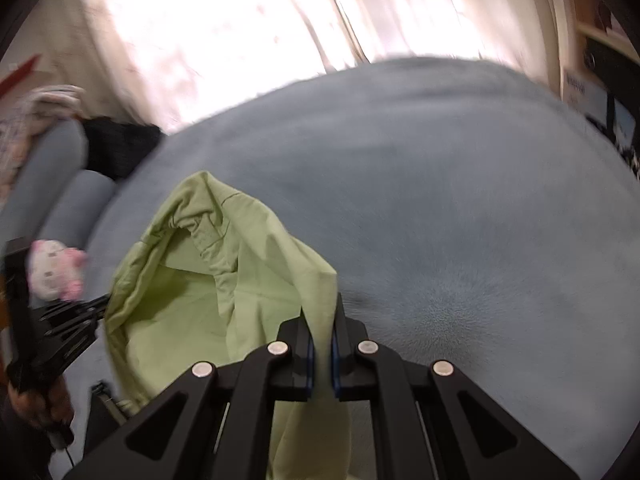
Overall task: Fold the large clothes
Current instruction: 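Grasp the green hood with both tools and lift it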
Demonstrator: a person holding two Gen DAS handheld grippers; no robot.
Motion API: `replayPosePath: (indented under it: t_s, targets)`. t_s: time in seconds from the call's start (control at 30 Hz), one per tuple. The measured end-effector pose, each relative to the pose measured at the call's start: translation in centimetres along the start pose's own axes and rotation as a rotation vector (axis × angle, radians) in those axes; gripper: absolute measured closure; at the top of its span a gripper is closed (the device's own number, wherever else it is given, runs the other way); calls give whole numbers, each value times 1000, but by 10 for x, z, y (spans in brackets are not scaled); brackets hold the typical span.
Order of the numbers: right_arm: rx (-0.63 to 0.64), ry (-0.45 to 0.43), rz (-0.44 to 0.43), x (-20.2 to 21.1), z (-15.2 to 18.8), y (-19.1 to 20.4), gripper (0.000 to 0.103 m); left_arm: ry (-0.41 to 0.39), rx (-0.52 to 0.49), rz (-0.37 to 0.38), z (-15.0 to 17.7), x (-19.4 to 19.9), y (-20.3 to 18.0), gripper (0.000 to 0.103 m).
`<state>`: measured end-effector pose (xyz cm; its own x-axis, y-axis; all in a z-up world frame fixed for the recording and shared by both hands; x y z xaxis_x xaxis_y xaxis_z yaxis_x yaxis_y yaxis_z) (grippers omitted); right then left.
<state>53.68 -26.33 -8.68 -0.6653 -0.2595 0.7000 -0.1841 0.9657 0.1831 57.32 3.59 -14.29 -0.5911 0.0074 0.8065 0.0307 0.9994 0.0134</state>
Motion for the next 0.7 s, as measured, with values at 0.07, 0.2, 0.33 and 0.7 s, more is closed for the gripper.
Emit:
replayPosePath:
  t_s: [0.07,0.2,0.33,0.7]
  targets:
    - [39,-55,-3,32,4,11,98,-23,20,28,10,27,9,103]
    - [107,-138,-15,89,27,30,98,-65,60,115,42,83,33,103]
    - [175,-158,-16,131,75,51,98,-42,90,188,93,111,45,103]
    - [202,149,87,147,230,56,95,145,20,164,240,137,50,103]
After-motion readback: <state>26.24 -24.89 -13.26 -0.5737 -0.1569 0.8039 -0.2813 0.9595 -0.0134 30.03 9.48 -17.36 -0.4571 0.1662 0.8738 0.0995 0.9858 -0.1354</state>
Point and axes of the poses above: each gripper's, at about its wrist camera, not at the fingertips, and x roughly against the way its jaws point, y to its left, z to its underside, the point moved 6 cm from there along -x, roughly the way its jaws point, and after that the axes turned 7 degrees about x, right-handed, at the moved point
